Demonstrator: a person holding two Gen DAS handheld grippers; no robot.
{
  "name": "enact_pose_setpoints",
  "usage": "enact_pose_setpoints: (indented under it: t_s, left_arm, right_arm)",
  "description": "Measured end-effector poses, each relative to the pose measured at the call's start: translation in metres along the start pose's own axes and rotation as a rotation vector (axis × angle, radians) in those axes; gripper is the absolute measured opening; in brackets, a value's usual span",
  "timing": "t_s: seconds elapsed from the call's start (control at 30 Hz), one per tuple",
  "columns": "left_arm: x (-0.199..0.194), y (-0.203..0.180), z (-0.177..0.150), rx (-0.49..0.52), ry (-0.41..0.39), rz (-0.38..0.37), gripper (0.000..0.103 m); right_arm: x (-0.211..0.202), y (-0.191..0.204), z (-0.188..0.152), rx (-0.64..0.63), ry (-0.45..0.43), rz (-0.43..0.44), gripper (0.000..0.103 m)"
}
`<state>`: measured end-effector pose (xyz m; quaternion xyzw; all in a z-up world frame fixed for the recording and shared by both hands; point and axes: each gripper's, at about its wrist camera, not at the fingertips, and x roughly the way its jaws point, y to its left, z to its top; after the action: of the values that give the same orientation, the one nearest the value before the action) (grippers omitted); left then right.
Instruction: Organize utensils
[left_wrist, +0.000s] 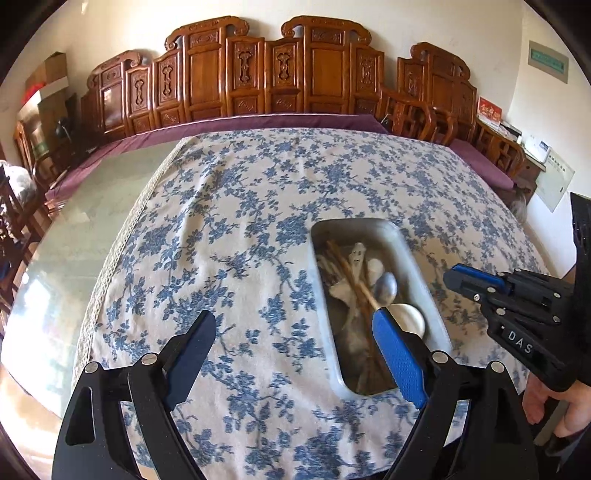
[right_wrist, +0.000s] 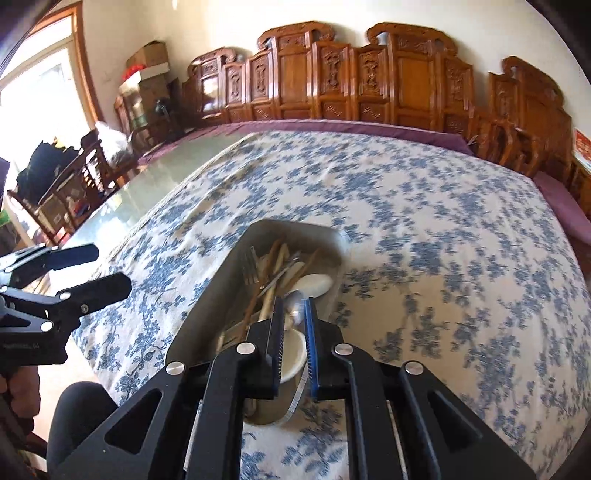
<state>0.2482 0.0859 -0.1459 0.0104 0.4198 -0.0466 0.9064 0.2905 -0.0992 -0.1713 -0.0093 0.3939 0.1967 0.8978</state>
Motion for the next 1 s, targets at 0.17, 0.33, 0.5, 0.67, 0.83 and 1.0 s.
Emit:
enact_pose_setpoints:
  t_s: [0.17,0.33,0.5,0.67,0.83,1.0]
  left_arm:
    - [-0.017,-0.022,0.0,0.017,-0.024,-0.009,0.088]
    - [-0.037,-0.042,-0.001,0.043,-0.052,-0.008,0.093]
    - [-0.06,-0.06,-0.006,0.048,-0.083,-0.021,0.095]
    - [-0.081,-0.073,-0.013,0.046,-0.112,-0.015,0.095]
    - [-0.096,-0.083,-0.024,0.046,-0.124,-0.027,0.095]
    - [-0.108,-0.088,-0.032,0.035,-0.127,-0.021,0.095]
  right_arm:
    - [-0.03,-0.012,-0.004,0.013,-0.044,-0.036,0.022]
    - [-0.065,-0.024,-0.011,0.028,-0.101,-0.081,0.052]
    - [-0.096,-0.035,-0.018,0.05,-0.135,-0.112,0.066]
    - [-0.132,-0.041,-0.031,0.058,-0.188,-0.154,0.098]
    - [-0.158,-0.047,-0.045,0.09,-0.207,-0.18,0.1]
    - [-0.182,-0.048,-0.057,0.098,-0.231,-0.214,0.1]
